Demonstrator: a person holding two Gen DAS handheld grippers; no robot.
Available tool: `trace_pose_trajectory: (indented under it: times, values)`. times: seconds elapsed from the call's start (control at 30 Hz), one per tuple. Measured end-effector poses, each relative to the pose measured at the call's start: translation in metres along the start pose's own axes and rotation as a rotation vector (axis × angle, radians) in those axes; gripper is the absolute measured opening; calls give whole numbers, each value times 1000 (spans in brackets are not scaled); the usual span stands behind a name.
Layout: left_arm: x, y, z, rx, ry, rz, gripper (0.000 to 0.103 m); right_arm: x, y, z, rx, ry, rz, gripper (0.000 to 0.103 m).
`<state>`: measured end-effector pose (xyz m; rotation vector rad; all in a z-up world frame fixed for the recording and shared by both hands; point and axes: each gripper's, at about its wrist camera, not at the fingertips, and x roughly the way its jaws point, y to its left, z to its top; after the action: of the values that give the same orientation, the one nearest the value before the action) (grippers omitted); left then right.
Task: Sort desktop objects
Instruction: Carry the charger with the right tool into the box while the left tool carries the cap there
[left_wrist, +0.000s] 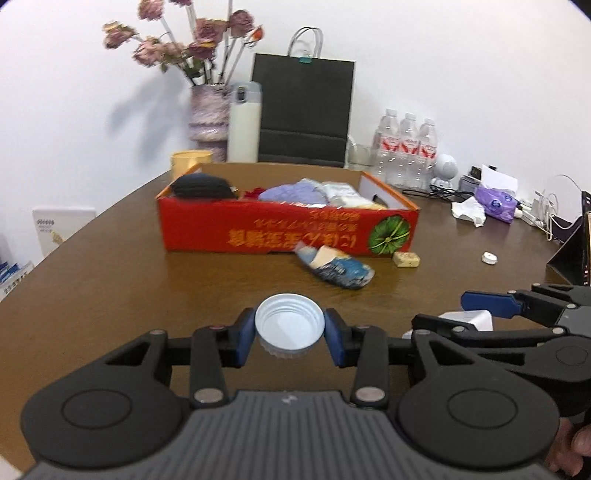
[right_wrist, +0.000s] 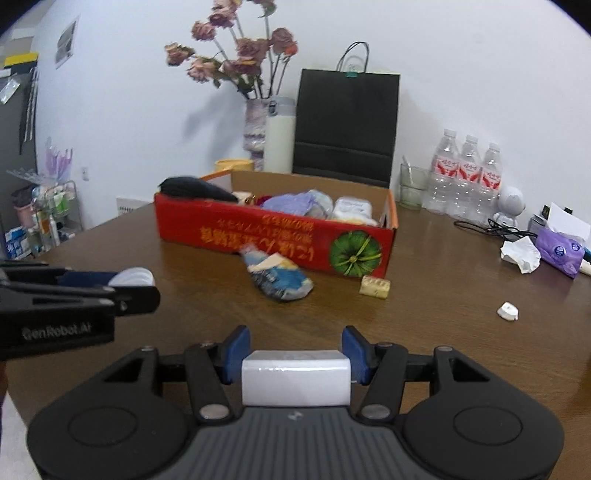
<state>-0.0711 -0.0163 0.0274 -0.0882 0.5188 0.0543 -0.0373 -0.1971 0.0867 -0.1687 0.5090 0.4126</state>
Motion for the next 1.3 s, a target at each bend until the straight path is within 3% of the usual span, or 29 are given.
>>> trace_pose_trajectory:
  times: [0.2, 0.4, 0.47, 0.53, 0.73, 0.83, 1.03, 1.2, 1.3]
  values:
    - [1, 10, -10, -11, 19, 6, 41, -2, 8, -16, -36, 31, -45, 55]
    - [7, 11, -16, -17, 43, 3, 41, 2, 12, -31, -45, 62, -43, 67]
    - [9, 10, -17, -15, 48, 2, 41, 8, 8, -30, -26, 62, -34, 65]
    - [12, 10, -17, -12, 48, 2, 41, 13, 2, -28, 10, 60, -29, 55]
    - [13, 11, -15, -13, 42, 4, 41, 12, 3, -25, 17, 54, -51, 55]
    - [9, 12, -8, -19, 14, 1, 41, 1, 4, -14, -6, 0, -66, 55]
    - [-3, 16, 35, -19, -105, -3, 41, -9, -4, 32, -15, -104, -60, 55]
    - [-1, 28, 100, -19, -218, 11, 41, -5, -20, 93, 22, -209, -72, 55]
    - [17, 36, 146, -20, -226, -15, 41, 10, -36, 136, 39, -249, -78, 55]
